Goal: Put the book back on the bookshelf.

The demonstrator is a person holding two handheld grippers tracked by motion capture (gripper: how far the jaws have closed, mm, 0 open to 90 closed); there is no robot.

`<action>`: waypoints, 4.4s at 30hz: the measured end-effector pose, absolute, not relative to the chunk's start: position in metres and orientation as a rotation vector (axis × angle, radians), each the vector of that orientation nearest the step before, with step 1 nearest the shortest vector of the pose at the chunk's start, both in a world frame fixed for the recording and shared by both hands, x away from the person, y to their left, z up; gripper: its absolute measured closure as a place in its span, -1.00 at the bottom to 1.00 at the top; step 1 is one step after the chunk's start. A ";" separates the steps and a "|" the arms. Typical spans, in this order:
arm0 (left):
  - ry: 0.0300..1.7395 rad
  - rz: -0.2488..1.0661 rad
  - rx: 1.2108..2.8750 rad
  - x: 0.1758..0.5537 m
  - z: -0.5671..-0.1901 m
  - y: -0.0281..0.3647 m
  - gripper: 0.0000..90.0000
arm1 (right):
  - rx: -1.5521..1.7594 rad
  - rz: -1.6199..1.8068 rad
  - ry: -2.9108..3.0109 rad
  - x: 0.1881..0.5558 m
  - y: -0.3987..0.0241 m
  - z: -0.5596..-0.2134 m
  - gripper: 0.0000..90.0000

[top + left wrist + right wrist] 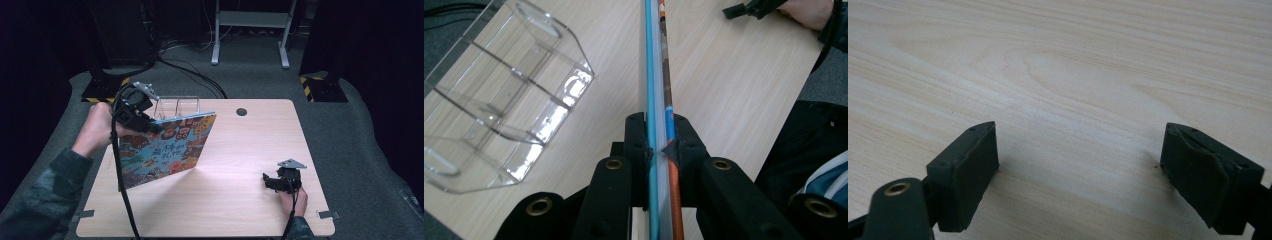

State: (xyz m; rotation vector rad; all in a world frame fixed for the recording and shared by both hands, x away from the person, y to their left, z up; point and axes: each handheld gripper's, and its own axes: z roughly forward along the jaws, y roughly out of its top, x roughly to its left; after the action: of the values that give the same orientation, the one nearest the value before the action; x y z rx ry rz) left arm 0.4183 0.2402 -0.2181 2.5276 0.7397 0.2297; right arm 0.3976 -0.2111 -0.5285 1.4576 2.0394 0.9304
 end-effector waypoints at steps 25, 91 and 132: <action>1.021 0.306 2.409 0.429 -0.215 0.319 0.80 | 1.457 0.930 2.039 0.398 -0.211 -0.528 -0.67; 1.415 0.459 2.023 0.485 -0.230 0.370 0.80 | 1.440 0.929 2.044 0.398 -0.211 -0.529 -0.65; 1.483 0.598 1.663 0.503 -0.277 0.371 0.80 | 1.467 0.931 2.036 0.397 -0.210 -0.528 -0.63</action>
State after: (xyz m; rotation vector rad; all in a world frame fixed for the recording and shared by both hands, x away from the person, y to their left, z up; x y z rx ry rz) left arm 0.5026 0.3708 -0.2772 1.6633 1.4835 0.5979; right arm 0.3966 -0.2099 -0.5281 1.4666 2.0364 0.9306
